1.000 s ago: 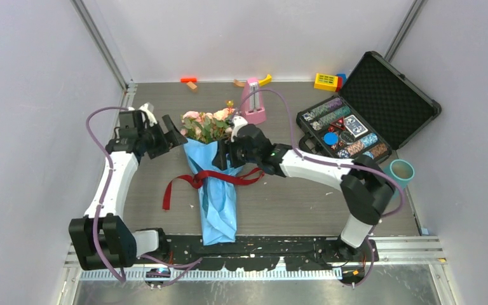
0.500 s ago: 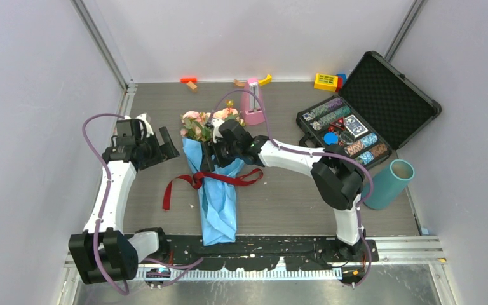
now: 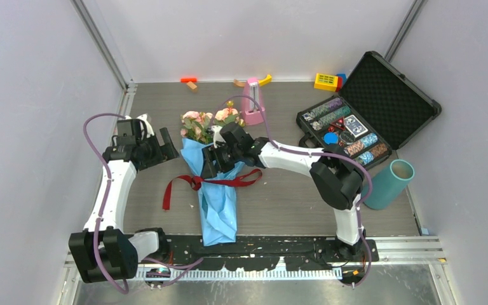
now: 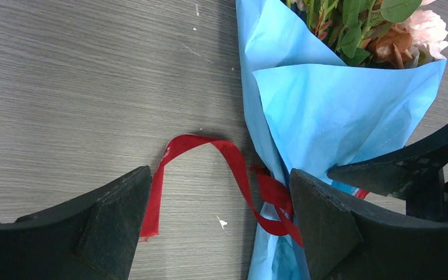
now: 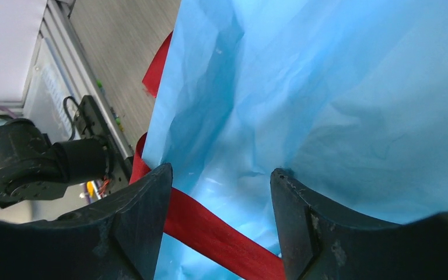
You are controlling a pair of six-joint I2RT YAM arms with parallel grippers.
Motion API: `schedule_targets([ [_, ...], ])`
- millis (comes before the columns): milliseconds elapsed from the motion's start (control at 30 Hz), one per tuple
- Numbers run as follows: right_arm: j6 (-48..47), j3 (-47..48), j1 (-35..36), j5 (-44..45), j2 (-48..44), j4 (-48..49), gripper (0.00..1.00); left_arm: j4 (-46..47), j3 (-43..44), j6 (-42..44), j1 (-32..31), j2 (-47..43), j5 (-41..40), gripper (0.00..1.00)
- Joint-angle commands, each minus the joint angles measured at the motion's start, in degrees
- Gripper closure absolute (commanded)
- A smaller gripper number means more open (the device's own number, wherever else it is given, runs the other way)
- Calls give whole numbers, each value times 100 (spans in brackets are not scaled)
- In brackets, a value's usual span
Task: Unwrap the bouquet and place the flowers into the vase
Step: Untie the ribbon from the wrapping paper.
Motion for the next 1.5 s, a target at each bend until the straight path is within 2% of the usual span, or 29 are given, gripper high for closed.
schedule_targets([
  [0, 223, -131, 22, -633, -418, 238, 33, 1, 13, 60, 23, -39, 7, 9],
  [100, 303, -287, 22, -787, -464, 356, 36, 1, -1, 60, 23, -47, -4, 9],
  [233, 401, -410, 22, -971, -530, 455, 48, 22, -27, 60, 24, -63, 82, 9],
  [467, 657, -540, 22, -1461, -676, 683, 65, 404, -225, -328, 17, -6, 1288, 10],
  [600, 721, -645, 21, -1628, -776, 695, 81, 1007, -738, -911, 15, 124, 2039, 10],
  [700, 729, -688, 22, -1764, -853, 648, 88, 1329, -968, -1274, -3, 259, 2327, 13],
  [800, 690, -812, 26, -1731, -932, 593, 89, 1589, -1093, -1506, -65, 334, 2411, 23],
  [900, 572, -903, 23, -1601, -1033, 487, 85, 1952, -1204, -1760, -174, 380, 2552, 37],
  [1100, 501, -1025, 28, -1217, -1264, 447, 71, 2391, -1297, -2079, -457, 543, 2598, 57],
  [1233, 375, -1132, 37, -888, -1500, 444, 54, 2515, -1280, -2182, -512, 640, 2592, 72],
  [1267, 268, -1143, 61, -764, -1553, 425, 48, 2541, -1272, -2203, -512, 652, 2589, 77],
  [1333, 12, -1134, 141, -454, -1593, 283, 43, 2565, -1258, -2224, -706, 665, 2570, 84],
  [1467, -462, -1142, 313, 368, -1665, 158, 38, 2561, -1253, -2225, -731, 707, 2545, 95],
])
